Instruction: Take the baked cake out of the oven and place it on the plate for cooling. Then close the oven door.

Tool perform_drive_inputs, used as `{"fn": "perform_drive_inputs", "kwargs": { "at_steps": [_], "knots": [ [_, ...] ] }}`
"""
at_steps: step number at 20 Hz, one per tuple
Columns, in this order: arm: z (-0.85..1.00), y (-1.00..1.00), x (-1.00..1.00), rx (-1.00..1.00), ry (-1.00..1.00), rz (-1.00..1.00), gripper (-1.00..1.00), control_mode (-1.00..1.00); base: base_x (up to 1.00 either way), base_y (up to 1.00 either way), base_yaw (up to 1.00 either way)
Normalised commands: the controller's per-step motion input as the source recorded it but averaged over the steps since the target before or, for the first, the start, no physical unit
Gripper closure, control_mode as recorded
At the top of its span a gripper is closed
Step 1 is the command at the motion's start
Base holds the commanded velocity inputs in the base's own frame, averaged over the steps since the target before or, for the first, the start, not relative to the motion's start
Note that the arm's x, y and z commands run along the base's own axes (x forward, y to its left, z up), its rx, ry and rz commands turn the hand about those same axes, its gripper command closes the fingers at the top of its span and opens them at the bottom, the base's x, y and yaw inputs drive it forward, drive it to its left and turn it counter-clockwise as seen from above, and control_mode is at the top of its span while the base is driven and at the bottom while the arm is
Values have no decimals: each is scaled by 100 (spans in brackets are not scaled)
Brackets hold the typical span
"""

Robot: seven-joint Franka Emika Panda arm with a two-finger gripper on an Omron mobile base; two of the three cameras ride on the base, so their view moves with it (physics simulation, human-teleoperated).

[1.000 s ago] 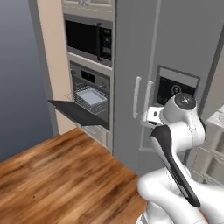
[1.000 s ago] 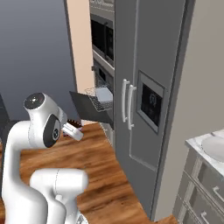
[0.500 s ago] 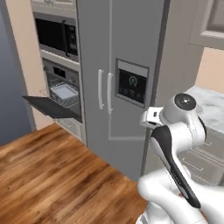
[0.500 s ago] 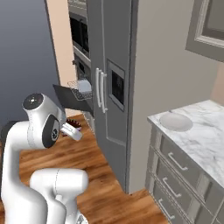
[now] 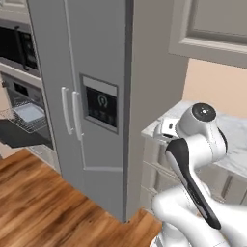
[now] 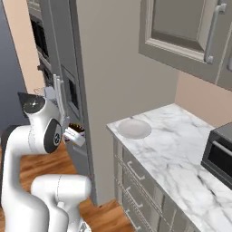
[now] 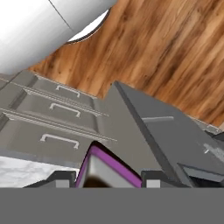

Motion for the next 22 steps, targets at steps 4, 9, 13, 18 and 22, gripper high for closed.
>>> {"fn": "perform_drive_inputs", "kwargs": {
  "at_steps": [4, 9, 13, 18, 22],
  "knots": [
    [0, 0, 0, 0, 0, 0, 100, 100, 46, -61, -13],
    [0, 0, 0, 0, 0, 0, 100, 100, 55, -52, -11],
    [0, 0, 28, 0, 8, 0, 100, -100, 27, -9, -4],
    [0, 0, 81, 0, 23, 0, 100, -100, 0, 0, 0],
    [-16, 0, 67, 0, 21, 0, 100, -100, 0, 0, 0]
  ]
}}
